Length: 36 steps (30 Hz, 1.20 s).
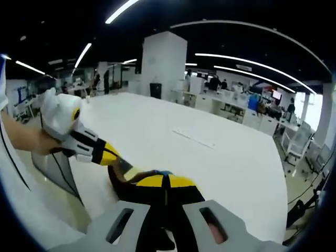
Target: Fold the garment on the visible template until the final outline fits inside the template.
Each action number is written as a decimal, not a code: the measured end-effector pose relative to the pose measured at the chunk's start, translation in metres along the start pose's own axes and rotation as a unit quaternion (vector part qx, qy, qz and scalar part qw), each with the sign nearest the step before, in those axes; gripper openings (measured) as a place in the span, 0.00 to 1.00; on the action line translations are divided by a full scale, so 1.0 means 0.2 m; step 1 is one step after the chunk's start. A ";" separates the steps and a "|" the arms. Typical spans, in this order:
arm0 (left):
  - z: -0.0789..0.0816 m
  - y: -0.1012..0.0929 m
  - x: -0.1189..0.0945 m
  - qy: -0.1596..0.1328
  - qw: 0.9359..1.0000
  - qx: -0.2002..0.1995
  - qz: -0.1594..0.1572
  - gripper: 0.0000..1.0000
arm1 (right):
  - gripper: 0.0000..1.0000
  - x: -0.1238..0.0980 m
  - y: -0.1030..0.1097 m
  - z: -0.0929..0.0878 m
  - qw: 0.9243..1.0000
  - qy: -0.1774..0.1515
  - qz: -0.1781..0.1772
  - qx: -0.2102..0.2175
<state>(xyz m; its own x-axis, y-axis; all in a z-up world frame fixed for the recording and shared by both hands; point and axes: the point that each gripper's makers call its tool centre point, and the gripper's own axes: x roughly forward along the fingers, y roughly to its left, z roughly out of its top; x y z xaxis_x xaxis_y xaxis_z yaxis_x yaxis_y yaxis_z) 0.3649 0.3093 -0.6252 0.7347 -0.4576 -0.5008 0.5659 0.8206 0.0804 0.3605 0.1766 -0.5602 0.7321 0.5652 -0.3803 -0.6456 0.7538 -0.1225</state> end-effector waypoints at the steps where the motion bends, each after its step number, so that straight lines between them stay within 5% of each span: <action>1: 0.01 0.00 -0.01 -0.002 1.000 -0.008 -0.001 0.00 | 0.02 0.00 0.00 0.01 1.000 -0.003 -0.001 0.003; 13: 0.18 0.01 -0.16 -0.046 0.993 -0.104 -0.010 0.00 | 0.02 -0.02 -0.02 0.08 1.000 -0.021 -0.004 0.019; 29: 0.49 0.02 -0.36 -0.094 0.991 -0.094 -0.008 0.00 | 0.01 -0.21 -0.04 0.34 0.993 -0.096 0.014 0.072; 36: 0.52 0.03 -0.37 -0.102 0.989 -0.105 -0.013 0.00 | 0.01 -0.23 -0.05 0.38 0.992 -0.103 0.010 0.065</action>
<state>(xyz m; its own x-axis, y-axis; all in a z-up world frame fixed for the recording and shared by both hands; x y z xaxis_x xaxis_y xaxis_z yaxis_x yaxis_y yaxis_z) 0.3529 0.3122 -0.4975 0.7940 -0.5208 -0.3135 0.5106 0.8513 -0.1211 0.3507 0.1684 -0.4730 0.7564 0.6277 -0.1838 -0.6374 0.7705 0.0083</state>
